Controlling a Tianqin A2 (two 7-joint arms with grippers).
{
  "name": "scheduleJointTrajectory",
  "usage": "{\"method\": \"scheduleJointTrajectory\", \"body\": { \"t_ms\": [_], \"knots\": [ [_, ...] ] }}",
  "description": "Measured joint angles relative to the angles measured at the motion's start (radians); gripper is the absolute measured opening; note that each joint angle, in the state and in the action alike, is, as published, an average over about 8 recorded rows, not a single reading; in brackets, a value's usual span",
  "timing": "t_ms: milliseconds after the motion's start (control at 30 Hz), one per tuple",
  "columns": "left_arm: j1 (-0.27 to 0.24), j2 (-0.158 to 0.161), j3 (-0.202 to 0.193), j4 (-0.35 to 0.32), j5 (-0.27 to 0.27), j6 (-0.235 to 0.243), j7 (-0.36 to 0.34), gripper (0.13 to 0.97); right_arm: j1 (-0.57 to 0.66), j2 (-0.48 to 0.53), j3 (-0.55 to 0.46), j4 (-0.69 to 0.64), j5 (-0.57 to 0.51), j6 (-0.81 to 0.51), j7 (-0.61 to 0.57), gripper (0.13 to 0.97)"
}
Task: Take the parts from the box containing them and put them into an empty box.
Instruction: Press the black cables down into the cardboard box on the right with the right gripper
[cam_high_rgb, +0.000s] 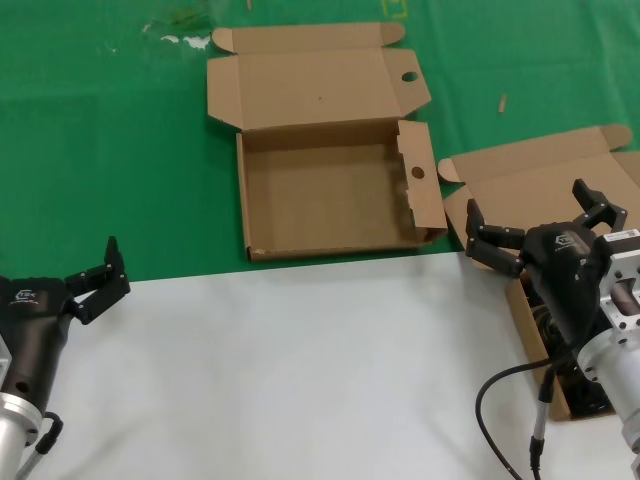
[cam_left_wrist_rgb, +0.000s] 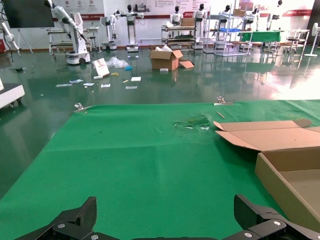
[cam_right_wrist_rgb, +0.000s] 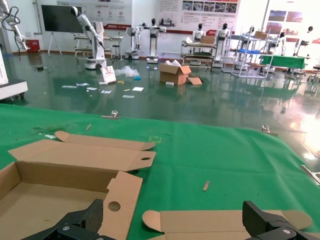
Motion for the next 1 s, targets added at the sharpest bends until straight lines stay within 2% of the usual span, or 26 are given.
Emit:
{"method": "scheduleJointTrajectory", "body": {
  "t_ms": [300,767,867,1000],
  "knots": [
    [0.0,0.0,0.0,0.0,0.0,0.0,0.0,0.966,0.0,0.0,0.0,0.0,0.0,0.0,0.0,0.966],
    [0.0,0.0,0.0,0.0,0.0,0.0,0.0,0.912,-0.005,0.009,0.0,0.012,-0.007,-0.002,-0.007,0.966],
    [0.0,0.0,0.0,0.0,0.0,0.0,0.0,0.876,-0.006,0.045,-0.016,0.02,-0.014,-0.009,-0.002,0.966],
    [0.0,0.0,0.0,0.0,0.0,0.0,0.0,0.84,-0.002,0.152,-0.058,0.032,-0.047,-0.041,0.046,0.966]
  ]
}}
